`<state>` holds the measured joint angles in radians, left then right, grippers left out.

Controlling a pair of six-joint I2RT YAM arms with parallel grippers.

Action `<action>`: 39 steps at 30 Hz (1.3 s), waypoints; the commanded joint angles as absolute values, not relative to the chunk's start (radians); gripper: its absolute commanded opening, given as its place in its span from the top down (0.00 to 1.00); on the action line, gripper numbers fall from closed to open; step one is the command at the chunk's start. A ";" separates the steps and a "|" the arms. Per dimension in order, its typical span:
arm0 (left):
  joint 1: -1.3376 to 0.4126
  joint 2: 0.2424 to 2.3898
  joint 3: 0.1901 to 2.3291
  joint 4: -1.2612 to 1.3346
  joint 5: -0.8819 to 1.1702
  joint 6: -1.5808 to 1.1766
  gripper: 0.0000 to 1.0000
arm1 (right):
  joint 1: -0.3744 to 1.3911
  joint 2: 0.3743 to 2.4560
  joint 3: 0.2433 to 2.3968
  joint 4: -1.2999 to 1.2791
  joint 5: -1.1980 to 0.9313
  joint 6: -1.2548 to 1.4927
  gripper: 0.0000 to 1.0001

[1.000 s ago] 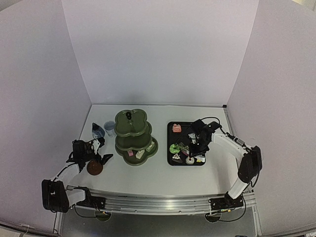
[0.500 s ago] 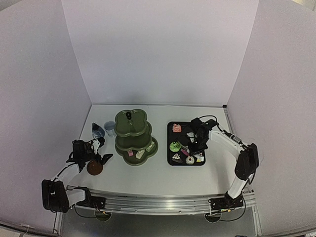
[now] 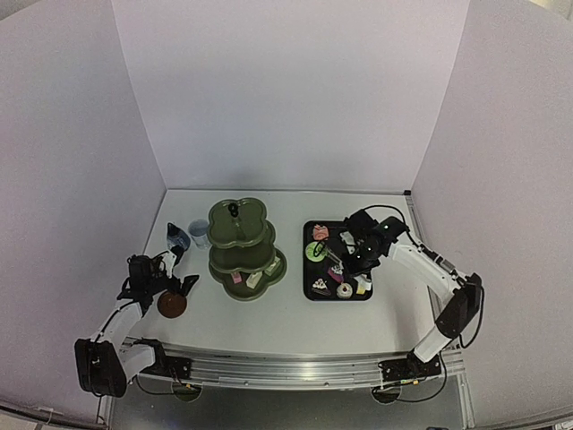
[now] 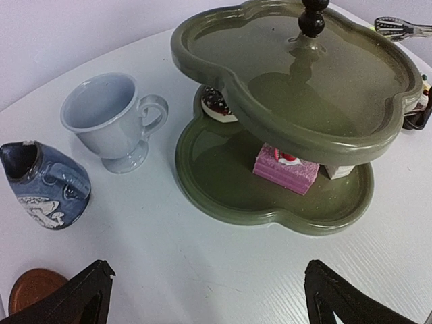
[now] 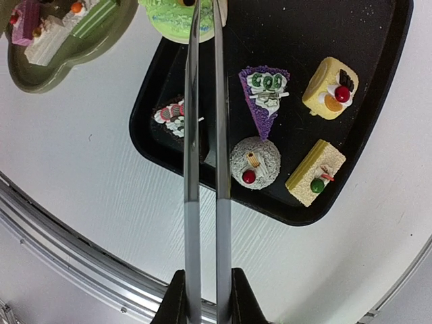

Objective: Serve the afternoon tea

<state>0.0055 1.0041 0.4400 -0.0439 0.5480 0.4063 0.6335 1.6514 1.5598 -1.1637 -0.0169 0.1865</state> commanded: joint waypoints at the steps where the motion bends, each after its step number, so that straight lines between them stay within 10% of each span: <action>1: 0.003 0.924 0.505 -0.174 0.431 0.362 0.00 | 0.708 1.523 1.527 -1.162 -0.019 0.215 1.00; 17: 0.118 0.679 0.493 -0.252 0.354 0.236 0.00 | 1.242 1.712 1.609 -0.883 0.022 0.297 1.00; 39: 0.062 0.725 0.512 -0.189 0.254 0.126 0.00 | 1.279 2.446 2.321 -0.776 0.447 0.483 1.00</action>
<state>0.0819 0.7489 0.4717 -0.2252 0.2539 0.1438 1.2751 2.4157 2.2506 -0.8100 0.3131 0.4130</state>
